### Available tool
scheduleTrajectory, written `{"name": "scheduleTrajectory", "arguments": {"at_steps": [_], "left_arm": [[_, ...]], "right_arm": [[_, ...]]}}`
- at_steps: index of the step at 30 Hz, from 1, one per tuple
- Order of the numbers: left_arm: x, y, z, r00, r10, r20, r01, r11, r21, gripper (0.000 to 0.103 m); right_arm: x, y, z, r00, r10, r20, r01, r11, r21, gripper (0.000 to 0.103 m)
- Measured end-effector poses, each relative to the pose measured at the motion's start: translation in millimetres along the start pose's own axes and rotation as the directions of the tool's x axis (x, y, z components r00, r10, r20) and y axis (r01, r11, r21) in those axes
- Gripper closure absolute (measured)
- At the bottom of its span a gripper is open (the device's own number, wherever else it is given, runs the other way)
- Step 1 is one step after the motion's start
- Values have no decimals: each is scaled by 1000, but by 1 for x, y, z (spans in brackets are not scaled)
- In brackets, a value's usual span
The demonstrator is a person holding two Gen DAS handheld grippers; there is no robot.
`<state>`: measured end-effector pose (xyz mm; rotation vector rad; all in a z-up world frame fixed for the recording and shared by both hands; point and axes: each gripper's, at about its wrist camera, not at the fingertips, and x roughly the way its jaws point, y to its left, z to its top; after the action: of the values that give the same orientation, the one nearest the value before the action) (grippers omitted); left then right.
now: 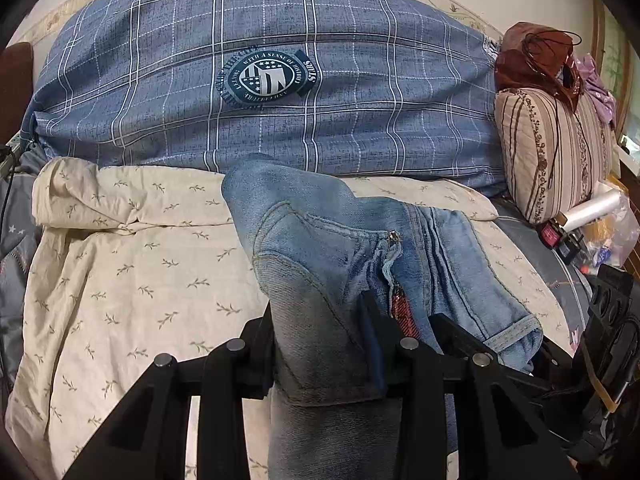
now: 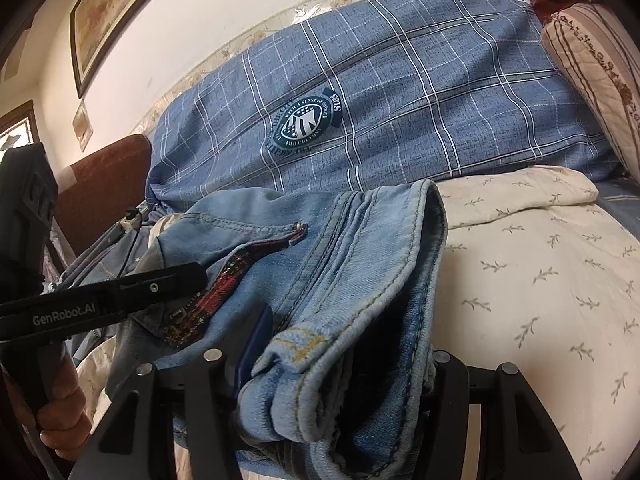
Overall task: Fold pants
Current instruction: 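Fold the held jeans edge over the stack with the right gripper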
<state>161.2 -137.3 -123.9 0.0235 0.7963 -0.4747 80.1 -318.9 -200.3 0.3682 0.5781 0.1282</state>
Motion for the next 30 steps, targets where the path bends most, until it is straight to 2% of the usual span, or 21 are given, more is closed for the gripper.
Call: {"name": "scheduleTrajectory", "arguments": {"at_steps": [9, 17, 24, 30], "left_arm": [[19, 6, 2, 1000, 13, -15, -13, 1000, -6, 65], [40, 17, -3, 997, 18, -71, -20, 999, -34, 65], [44, 20, -5, 997, 20, -74, -23, 999, -35, 65], [51, 26, -9, 995, 27, -92, -32, 998, -46, 59]], "right_arm": [[19, -4, 5, 1000, -12, -11, 12, 1000, 8, 44], [37, -6, 2, 998, -29, -52, 29, 1000, 2, 44], [40, -7, 1, 998, -34, -60, 35, 999, 4, 43], [43, -8, -3, 996, -50, -75, 51, 999, 9, 43]]}}
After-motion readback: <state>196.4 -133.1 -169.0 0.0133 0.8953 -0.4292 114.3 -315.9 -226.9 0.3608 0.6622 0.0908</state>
